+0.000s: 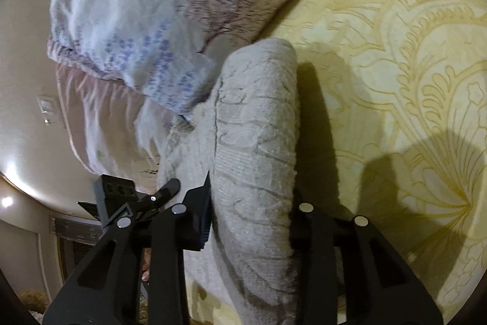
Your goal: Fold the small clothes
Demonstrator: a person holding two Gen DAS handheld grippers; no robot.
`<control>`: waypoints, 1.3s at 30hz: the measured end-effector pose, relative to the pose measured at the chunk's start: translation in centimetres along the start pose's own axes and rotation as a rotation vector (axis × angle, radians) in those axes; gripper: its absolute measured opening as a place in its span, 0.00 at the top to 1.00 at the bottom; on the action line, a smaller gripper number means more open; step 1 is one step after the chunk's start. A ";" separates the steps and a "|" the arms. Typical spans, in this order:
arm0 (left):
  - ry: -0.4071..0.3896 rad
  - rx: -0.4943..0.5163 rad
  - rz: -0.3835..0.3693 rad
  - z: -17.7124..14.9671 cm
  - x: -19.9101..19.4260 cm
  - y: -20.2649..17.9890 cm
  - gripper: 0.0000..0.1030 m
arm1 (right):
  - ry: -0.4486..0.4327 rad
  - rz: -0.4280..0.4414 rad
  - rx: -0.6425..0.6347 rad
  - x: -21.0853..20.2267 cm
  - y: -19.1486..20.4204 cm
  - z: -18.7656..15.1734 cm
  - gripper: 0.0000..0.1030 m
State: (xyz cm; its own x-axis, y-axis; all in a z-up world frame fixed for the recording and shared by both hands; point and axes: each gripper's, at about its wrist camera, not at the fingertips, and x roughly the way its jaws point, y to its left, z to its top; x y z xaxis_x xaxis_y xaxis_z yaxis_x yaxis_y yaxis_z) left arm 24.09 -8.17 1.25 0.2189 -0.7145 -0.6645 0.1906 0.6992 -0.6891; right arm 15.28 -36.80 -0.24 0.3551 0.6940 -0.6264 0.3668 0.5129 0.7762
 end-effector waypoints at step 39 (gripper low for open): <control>-0.221 -0.166 0.150 2.9 -10.9 12.7 0.90 | -0.001 -0.169 -0.219 10.0 7.5 1.6 0.92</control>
State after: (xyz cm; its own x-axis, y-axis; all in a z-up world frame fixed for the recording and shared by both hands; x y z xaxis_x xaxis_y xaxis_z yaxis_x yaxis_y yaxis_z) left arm 26.93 8.58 0.63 0.4392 -0.5686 -0.6955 -0.0146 0.7696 -0.6383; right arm 22.96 -26.89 -0.80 0.3058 0.5883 -0.7486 0.2261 0.7189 0.6573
